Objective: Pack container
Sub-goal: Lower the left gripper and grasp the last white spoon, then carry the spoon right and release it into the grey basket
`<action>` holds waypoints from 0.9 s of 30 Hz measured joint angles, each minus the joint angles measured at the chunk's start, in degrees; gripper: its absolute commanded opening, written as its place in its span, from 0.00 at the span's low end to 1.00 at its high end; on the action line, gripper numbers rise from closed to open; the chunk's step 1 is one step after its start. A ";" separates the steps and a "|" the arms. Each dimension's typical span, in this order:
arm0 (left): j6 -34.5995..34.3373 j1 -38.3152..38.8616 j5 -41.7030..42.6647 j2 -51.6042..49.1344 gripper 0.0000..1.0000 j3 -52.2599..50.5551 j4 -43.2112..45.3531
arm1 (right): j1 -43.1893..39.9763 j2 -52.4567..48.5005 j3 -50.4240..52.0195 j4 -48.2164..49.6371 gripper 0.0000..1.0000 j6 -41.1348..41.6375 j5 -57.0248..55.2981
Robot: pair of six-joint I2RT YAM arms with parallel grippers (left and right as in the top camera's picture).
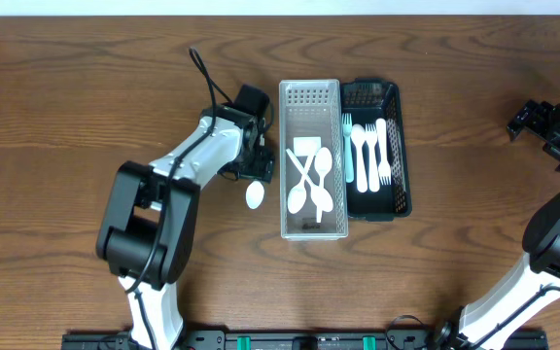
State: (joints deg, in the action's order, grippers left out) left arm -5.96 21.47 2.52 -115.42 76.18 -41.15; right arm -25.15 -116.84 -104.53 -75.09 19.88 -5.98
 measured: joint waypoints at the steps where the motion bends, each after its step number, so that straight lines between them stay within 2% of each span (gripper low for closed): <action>1: 0.02 -0.07 0.46 -0.33 0.86 0.07 -0.07 | 0.00 0.00 0.00 0.02 0.99 0.00 -0.02; 6: -0.15 -0.04 0.24 -0.31 0.86 0.07 0.00 | 0.00 0.00 0.00 0.00 0.99 0.00 0.00; 7: -0.17 -0.04 0.22 -0.31 0.80 0.07 0.00 | 0.00 0.00 0.00 0.02 0.99 0.00 0.00; 9: -0.63 -0.04 0.26 -0.31 0.58 0.07 0.09 | 0.00 0.00 0.00 0.02 0.99 0.00 0.00; 12: -0.39 -0.04 0.24 -0.31 0.44 0.07 0.11 | 0.00 0.00 0.00 0.02 0.99 0.00 0.00; 17: -0.44 -0.04 0.02 -0.31 0.14 0.07 0.11 | 0.00 0.00 0.00 0.02 0.99 0.00 0.00; 21: -0.17 -0.04 0.02 -0.31 0.06 0.07 0.09 | 0.00 0.00 0.00 0.00 0.99 0.00 0.00; 27: -0.20 -0.42 0.00 -0.33 0.06 1.40 -2.25 | 0.00 0.00 0.00 0.00 0.99 0.00 0.00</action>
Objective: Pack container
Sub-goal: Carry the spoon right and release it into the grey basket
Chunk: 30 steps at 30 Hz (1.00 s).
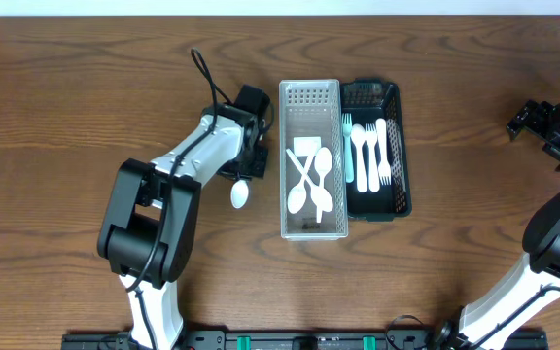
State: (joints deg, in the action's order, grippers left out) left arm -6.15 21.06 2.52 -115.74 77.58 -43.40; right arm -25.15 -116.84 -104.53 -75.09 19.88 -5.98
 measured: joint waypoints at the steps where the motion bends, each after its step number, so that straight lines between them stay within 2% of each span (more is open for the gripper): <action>1: 0.00 -0.24 0.02 0.00 0.06 0.55 -0.39 | 0.00 0.00 0.00 0.00 0.99 0.00 0.00; 7: 0.00 -2.62 0.00 2.71 0.06 4.74 -0.72 | 0.00 0.00 0.00 0.02 0.99 0.00 0.00; 13: -0.39 -2.82 0.98 13.94 0.06 8.66 -1.49 | 0.00 0.00 0.00 0.02 0.99 0.00 0.00; 18: -4.83 1.55 5.25 21.73 0.06 9.90 -1.55 | 0.00 0.00 0.00 0.02 0.99 0.00 0.00; 25: -12.52 9.86 9.66 22.01 0.06 9.92 -1.84 | 0.00 0.00 0.00 0.00 0.98 0.00 0.00; 27: -13.44 11.52 10.23 21.84 0.23 9.92 -1.84 | 0.00 0.00 0.00 0.00 0.99 0.00 0.00; 30: -14.53 12.76 10.84 21.42 0.31 9.92 -1.88 | 0.00 0.00 0.00 0.00 0.99 0.00 0.00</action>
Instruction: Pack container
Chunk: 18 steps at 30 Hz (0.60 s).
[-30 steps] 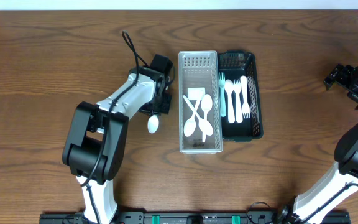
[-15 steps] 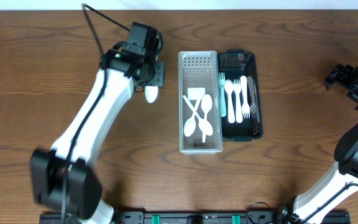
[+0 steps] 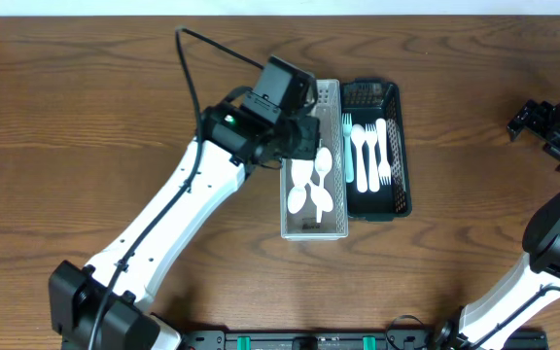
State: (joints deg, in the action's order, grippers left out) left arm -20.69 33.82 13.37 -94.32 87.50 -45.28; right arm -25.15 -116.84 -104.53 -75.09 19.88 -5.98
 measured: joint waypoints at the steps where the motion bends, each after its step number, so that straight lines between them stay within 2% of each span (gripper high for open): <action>1: -0.28 0.04 0.00 -0.11 0.35 0.00 0.04 | 0.00 0.00 0.00 0.02 0.99 0.00 0.00; 3: -0.42 -0.04 -0.24 -0.28 0.41 0.00 0.11 | 0.00 0.00 0.00 0.02 0.99 0.00 0.00; 5: -0.52 -0.37 -0.92 -0.31 0.42 0.00 0.37 | 0.00 0.00 0.00 0.00 0.99 0.00 0.00; 9: 0.39 -1.64 -2.16 -0.31 0.70 0.00 2.19 | 0.00 0.00 0.00 0.00 0.99 0.00 0.02; 14: 2.29 -5.51 -2.91 -0.28 0.92 0.00 4.39 | 0.00 0.00 0.02 0.02 0.99 0.00 0.00; 18: 4.31 -10.45 -3.15 0.79 0.96 0.00 4.33 | 0.00 0.00 0.02 0.00 0.99 0.00 0.00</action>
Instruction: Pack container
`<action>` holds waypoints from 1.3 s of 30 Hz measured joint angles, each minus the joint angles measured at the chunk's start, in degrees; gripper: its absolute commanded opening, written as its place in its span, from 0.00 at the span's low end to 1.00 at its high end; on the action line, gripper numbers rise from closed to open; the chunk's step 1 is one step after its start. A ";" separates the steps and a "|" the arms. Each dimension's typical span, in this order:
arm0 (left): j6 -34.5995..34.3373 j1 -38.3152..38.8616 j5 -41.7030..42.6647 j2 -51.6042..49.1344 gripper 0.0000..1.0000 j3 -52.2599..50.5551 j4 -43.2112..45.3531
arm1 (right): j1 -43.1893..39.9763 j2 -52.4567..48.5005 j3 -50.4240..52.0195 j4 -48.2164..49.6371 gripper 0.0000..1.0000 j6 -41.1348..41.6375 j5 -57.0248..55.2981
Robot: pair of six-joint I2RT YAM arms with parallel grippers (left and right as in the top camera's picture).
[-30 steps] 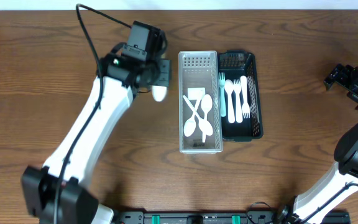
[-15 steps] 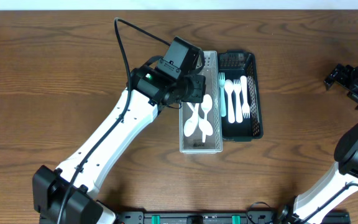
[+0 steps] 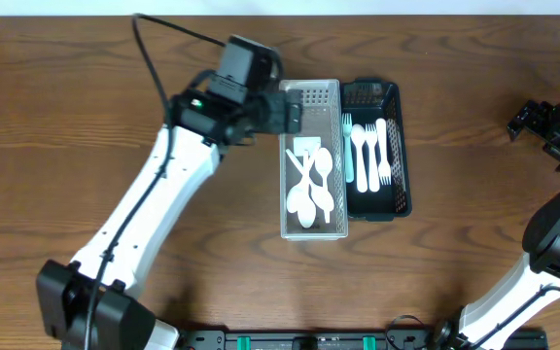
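Observation:
A white slotted bin (image 3: 312,229) stands mid-table and holds several white spoons (image 3: 311,185) lying crossed. Touching its right side, a black basket (image 3: 399,146) holds white forks (image 3: 369,151) and one teal utensil (image 3: 347,146). My left gripper (image 3: 292,114) hovers over the far left end of the white bin, fingers apart and nothing between them. My right gripper (image 3: 531,119) rests at the far right edge of the table, well away from both containers; its jaws are too small and dark to read.
The left arm (image 3: 154,194) stretches diagonally from the near left toward the bin, with a black cable (image 3: 163,39) looping behind it. The right arm's base link stands at the right edge. The brown wooden table (image 3: 86,97) lies around the containers.
My left gripper has moved from over the middle of the white bin back to its far left end. One more spoon now lies in the bin.
My left gripper was down on the table left of the bin beside a white spoon. The spoon then lay a little farther left and nearer. Then the gripper was over the bin and the table spot bare. Now the spoon lies in the bin with the gripper drawn back.

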State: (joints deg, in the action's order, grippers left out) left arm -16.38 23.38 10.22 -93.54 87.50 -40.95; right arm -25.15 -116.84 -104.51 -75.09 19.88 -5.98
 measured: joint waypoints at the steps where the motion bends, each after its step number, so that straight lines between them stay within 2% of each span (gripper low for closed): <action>1: 0.44 -1.40 -0.11 0.83 0.98 0.00 -0.20 | 0.00 0.00 0.00 0.02 0.99 0.00 0.00; 6: 5.84 -7.91 -0.33 8.61 0.98 0.00 -4.15 | 0.00 0.00 0.00 0.04 0.99 0.00 0.00; 9: 9.20 -11.21 -1.27 15.26 0.98 0.04 -9.84 | 0.00 0.00 0.00 0.04 0.99 0.00 0.00; 17: 10.43 -13.90 -2.05 29.29 0.98 0.17 -25.42 | 0.00 0.00 0.00 0.07 0.99 0.00 0.00; 23: 7.98 -13.90 -3.02 45.09 0.98 0.15 -31.10 | 0.00 0.00 0.02 0.04 0.99 0.00 -0.02; 27: 2.73 -13.90 -6.23 54.66 0.98 0.11 -40.22 | 0.00 0.00 0.02 0.00 0.99 0.00 0.02; 31: -0.39 -13.90 -8.35 60.13 0.98 -0.39 -47.84 | 0.00 0.00 0.02 0.02 0.99 0.00 0.00; 39: -1.88 -13.90 -9.53 65.44 0.98 -0.70 -51.12 | 0.00 0.00 0.02 0.02 0.99 0.00 0.00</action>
State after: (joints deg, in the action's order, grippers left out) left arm -18.26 9.47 0.69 -28.10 86.80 -92.07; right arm -25.15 -116.84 -104.49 -75.07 19.88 -5.98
